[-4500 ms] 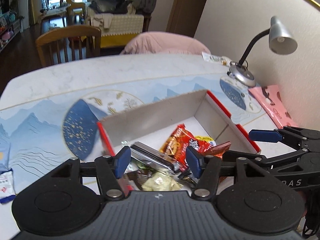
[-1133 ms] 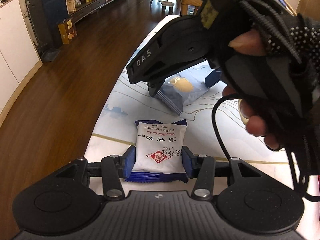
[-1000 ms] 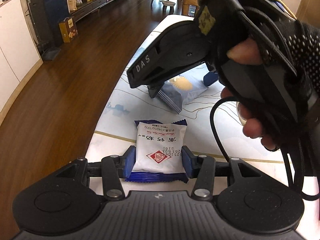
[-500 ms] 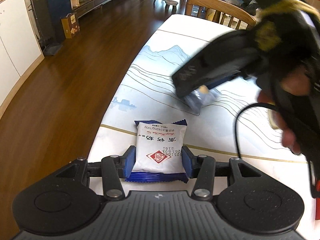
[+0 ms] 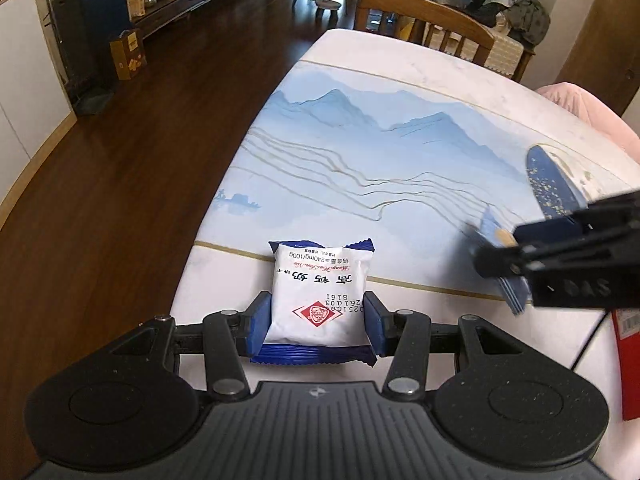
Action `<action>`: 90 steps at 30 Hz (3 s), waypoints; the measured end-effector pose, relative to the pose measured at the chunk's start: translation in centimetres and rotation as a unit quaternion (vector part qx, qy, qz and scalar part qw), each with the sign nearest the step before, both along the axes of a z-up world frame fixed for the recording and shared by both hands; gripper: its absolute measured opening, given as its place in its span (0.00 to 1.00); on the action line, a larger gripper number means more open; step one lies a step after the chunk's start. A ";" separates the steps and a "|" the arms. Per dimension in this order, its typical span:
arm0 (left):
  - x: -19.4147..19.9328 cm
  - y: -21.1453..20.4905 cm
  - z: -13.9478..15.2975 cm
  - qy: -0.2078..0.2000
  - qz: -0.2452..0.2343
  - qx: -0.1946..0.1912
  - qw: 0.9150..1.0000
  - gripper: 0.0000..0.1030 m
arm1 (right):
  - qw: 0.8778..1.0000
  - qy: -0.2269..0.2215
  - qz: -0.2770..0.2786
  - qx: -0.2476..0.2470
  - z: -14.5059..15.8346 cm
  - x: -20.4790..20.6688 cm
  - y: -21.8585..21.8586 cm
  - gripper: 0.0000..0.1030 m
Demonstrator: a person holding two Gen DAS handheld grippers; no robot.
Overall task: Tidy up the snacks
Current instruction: 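Grasp the blue sun-print packet with the right gripper while the left grasps the white milk biscuit, then carry the blue packet and white biscuit over the red box, then open the right gripper to drop the blue packet while the left releases the white biscuit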
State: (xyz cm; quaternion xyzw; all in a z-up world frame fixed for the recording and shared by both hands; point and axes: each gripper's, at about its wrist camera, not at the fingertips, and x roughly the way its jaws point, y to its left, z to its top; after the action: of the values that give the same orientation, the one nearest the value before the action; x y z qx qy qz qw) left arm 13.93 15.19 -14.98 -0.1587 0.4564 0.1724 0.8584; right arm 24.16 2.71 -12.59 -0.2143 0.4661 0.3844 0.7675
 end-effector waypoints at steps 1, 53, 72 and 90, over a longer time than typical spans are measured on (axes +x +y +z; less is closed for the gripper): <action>0.0 -0.2 0.2 -0.002 -0.004 0.000 1.000 0.47 | 1.000 -0.002 -0.007 0.004 0.3 -0.3 -0.6 0.43; 9.5 -30.5 11.1 -0.061 -0.282 0.004 0.958 0.47 | 0.956 -0.086 -0.263 0.092 8.1 -0.6 -36.3 0.43; 14.9 -35.1 5.7 0.016 -0.275 0.017 0.961 0.47 | 0.980 -0.076 -0.185 0.006 3.3 5.2 -34.8 0.40; 14.7 -36.0 5.1 0.033 -0.270 0.017 0.962 0.47 | 0.980 -0.051 -0.186 0.056 4.3 4.1 -37.0 0.58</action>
State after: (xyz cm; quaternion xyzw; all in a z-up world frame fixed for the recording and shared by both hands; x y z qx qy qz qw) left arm 28.59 -20.80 -9.87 -0.0092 0.5076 -0.0533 0.8599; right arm 28.22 -34.30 -8.31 -0.1001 0.4353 0.2494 0.8593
